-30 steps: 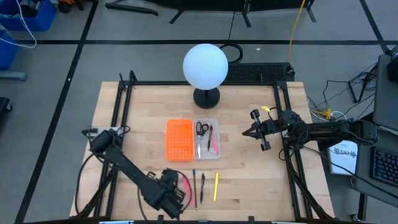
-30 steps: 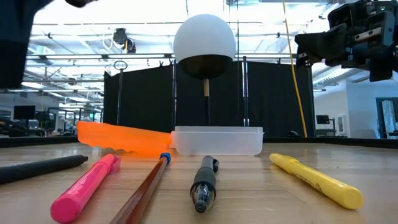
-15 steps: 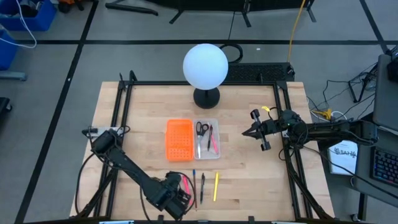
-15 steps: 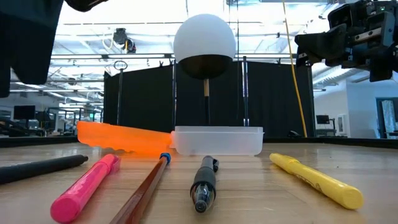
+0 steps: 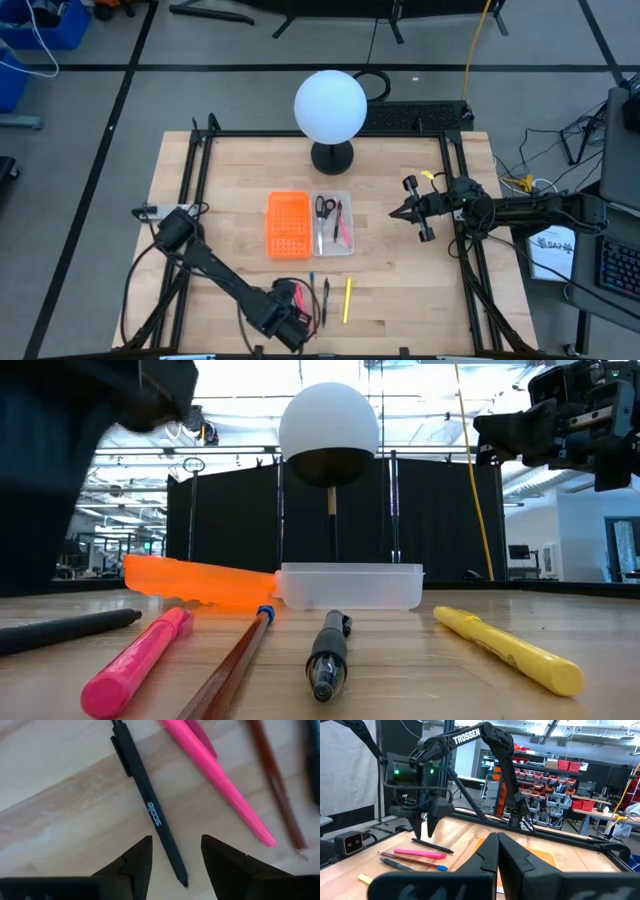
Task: Pick & place school supplies into a supply box
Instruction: Put the left black pen into the supply box, then put the yellow highlighter into the supply box
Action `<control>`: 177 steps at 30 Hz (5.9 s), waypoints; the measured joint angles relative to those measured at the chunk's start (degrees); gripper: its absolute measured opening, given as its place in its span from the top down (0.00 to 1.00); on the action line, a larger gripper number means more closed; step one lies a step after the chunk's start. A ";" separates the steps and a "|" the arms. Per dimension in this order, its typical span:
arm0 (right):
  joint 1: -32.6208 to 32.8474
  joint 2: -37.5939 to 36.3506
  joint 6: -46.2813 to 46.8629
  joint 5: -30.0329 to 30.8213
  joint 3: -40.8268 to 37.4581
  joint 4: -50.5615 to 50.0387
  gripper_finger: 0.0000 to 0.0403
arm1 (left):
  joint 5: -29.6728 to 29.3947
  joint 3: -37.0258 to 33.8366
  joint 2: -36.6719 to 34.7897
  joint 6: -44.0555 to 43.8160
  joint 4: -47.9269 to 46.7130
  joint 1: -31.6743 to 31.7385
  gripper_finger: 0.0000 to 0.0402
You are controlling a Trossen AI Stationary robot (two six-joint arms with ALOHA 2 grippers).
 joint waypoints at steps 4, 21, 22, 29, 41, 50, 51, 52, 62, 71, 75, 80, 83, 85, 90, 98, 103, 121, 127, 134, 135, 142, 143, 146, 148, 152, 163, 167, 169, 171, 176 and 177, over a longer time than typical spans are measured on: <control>0.00 -0.01 -0.06 0.01 0.00 0.45 1.00 | 1.04 0.00 1.47 1.76 0.78 0.78 0.58; 0.00 0.01 0.12 0.02 0.00 -0.01 1.00 | 6.00 0.26 5.73 10.98 0.72 2.96 0.79; 0.00 0.01 0.12 0.02 0.00 -0.01 1.00 | 6.08 0.24 5.74 11.43 0.71 3.10 0.82; 0.00 0.01 -0.10 0.02 -0.02 0.10 1.00 | 6.04 0.14 4.90 14.19 -0.14 2.92 0.94; 0.00 0.01 -0.28 0.02 -0.02 -0.03 1.00 | -8.22 -0.29 -8.35 8.59 -6.52 2.50 0.94; 0.00 0.03 0.13 0.02 -0.02 -0.43 1.00 | -8.77 -0.18 -13.39 25.97 8.49 15.65 0.94; 0.00 0.05 0.14 0.02 0.00 -0.50 1.00 | -7.83 -0.12 -13.22 27.88 10.06 17.52 0.94; 0.00 0.03 0.14 0.02 -0.02 -0.55 1.00 | -7.05 -0.06 -12.92 29.53 11.07 19.37 0.94; 0.00 0.07 1.19 0.00 -0.02 -1.82 1.00 | -0.05 -0.06 -7.82 39.32 8.56 33.83 0.94; 0.02 0.14 1.12 -0.02 -0.01 -2.28 1.00 | 5.48 -0.05 -2.50 42.34 9.31 38.31 0.94; 0.02 0.14 0.22 -0.02 0.00 -3.03 1.00 | 6.20 -0.02 -1.20 42.95 9.73 38.95 0.94; 0.02 0.16 0.12 -0.02 0.00 -3.18 1.00 | 5.59 -0.04 -0.12 43.36 10.54 39.91 0.94; 0.02 0.14 0.14 -0.03 -0.01 -3.23 1.00 | 6.17 -0.04 -0.15 42.92 10.42 40.08 0.91; 0.02 0.14 0.14 -0.02 -0.01 -3.24 1.00 | 6.23 -0.04 -0.15 42.94 10.37 39.97 0.84; 0.02 0.14 0.14 -0.04 -0.02 -3.53 1.00 | 7.34 -0.04 -0.15 42.95 10.37 39.84 0.70; 0.04 0.16 0.14 -0.04 0.00 -4.29 1.00 | 6.89 0.06 -6.66 55.07 10.92 39.81 0.65; 0.04 0.14 0.14 -0.04 0.00 -4.25 1.00 | 3.94 0.17 -18.96 78.71 10.39 36.42 0.66; 0.04 0.16 0.33 -0.04 0.00 -3.93 1.00 | 8.34 -40.95 -67.16 105.00 48.82 42.21 0.99; 0.04 0.16 0.36 -0.04 0.00 -3.93 1.00 | 11.07 -63.22 -73.16 100.73 71.85 44.37 0.99; 0.04 0.16 -1.59 -0.02 -0.01 -4.16 1.00 | 10.12 -78.44 -79.02 106.12 89.12 42.20 0.99; 0.04 0.16 -2.46 -0.03 0.00 -4.18 1.00 | 9.73 -80.13 -79.24 107.14 90.20 41.88 0.99; 0.06 0.14 -5.33 1.49 -0.02 -2.50 1.00 | 6.92 -87.76 -79.44 113.51 94.54 41.46 1.00; 0.06 0.14 -5.41 2.98 0.00 -2.46 1.00 | 6.63 -88.26 -79.44 114.26 94.48 41.52 0.99; 0.07 0.16 -4.38 7.81 0.00 -2.61 1.00 | 5.36 -88.87 -79.44 115.18 94.37 41.88 0.97; 0.07 0.16 -4.56 11.47 0.00 -2.11 1.00 | 3.31 -88.87 -79.44 115.42 94.26 42.14 0.96; 0.55 0.12 -3.16 23.54 2.93 -2.04 1.00 | -2.54 -88.87 -79.44 120.67 94.41 42.64 0.95; 17.98 12.79 -4.91 51.30 38.79 -51.07 1.00 | -9.54 -88.87 -79.42 131.45 96.60 43.56 0.97; 26.14 22.48 2.25 58.77 51.69 -62.47 1.00 | -9.58 -88.87 -79.42 131.25 95.45 43.71 0.92; 29.91 27.85 7.20 60.78 58.13 -68.51 1.00 | -9.56 -88.87 -79.42 130.66 94.08 43.71 0.90; 33.60 32.95 13.04 61.59 65.01 -73.02 1.00 | -9.67 -88.87 -79.40 130.89 93.03 43.71 0.90; 41.29 45.59 30.42 57.64 79.57 -81.22 1.00 | -13.46 -88.87 -79.40 133.83 92.85 43.69 0.92; 42.42 47.59 33.88 55.78 81.70 -81.72 1.00 | -14.85 -88.87 -79.40 133.75 92.99 43.71 0.92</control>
